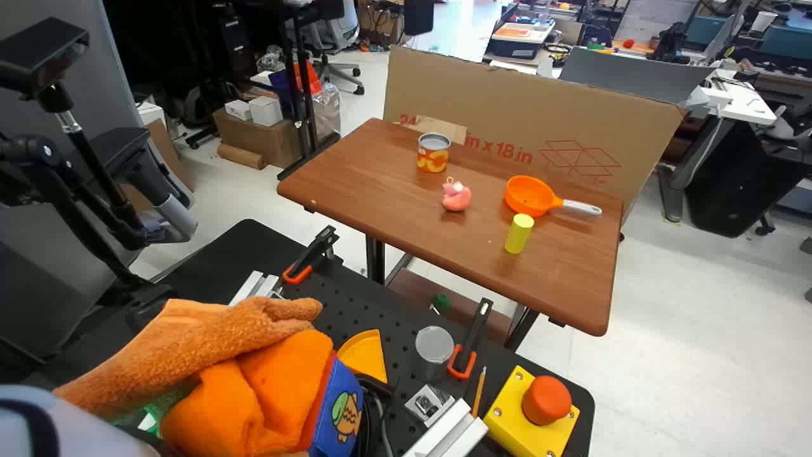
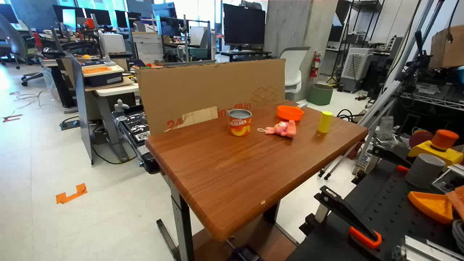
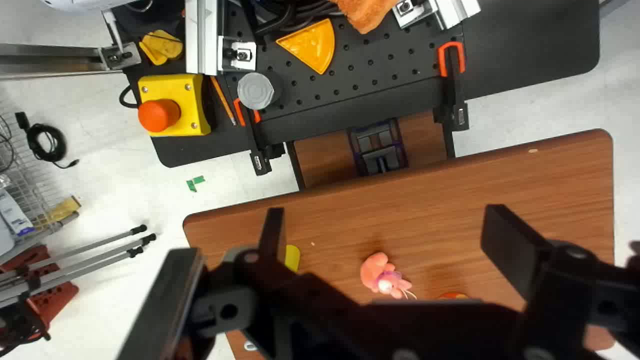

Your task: Move the pink doll to the left

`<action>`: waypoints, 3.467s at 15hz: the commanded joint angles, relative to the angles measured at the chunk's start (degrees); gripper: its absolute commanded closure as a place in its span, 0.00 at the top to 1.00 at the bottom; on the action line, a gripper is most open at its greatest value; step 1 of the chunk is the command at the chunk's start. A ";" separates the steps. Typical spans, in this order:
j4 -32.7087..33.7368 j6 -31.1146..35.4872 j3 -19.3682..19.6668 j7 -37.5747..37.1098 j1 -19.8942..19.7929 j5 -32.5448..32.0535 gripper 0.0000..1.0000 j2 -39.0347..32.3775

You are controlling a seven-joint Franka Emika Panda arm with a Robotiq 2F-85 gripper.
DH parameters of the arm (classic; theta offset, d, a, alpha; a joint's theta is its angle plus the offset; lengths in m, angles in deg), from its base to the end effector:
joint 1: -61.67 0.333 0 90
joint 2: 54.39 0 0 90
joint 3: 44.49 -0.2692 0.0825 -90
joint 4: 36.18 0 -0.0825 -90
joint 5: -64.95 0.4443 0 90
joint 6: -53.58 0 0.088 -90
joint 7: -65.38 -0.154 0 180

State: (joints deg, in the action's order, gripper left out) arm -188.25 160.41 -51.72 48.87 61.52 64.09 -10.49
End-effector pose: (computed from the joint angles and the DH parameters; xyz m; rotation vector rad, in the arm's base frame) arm 0.4035 0.0369 0.3664 3.0219 -0.2975 -0.0122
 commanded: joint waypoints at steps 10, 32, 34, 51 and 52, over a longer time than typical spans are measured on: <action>0.10 -0.12 -0.09 0.10 -0.14 0.07 1.00 -0.01; 37.77 16.19 3.46 -11.32 1.75 0.40 1.00 -58.19; 37.94 21.42 4.72 -11.31 2.46 -0.10 1.00 -62.03; 41.57 24.29 12.57 -13.55 8.46 -4.97 1.00 -77.74; 41.71 24.02 12.90 -13.72 8.53 -5.18 1.00 -78.29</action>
State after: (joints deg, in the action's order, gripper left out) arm -148.33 185.16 -40.66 36.55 68.60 60.24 -86.58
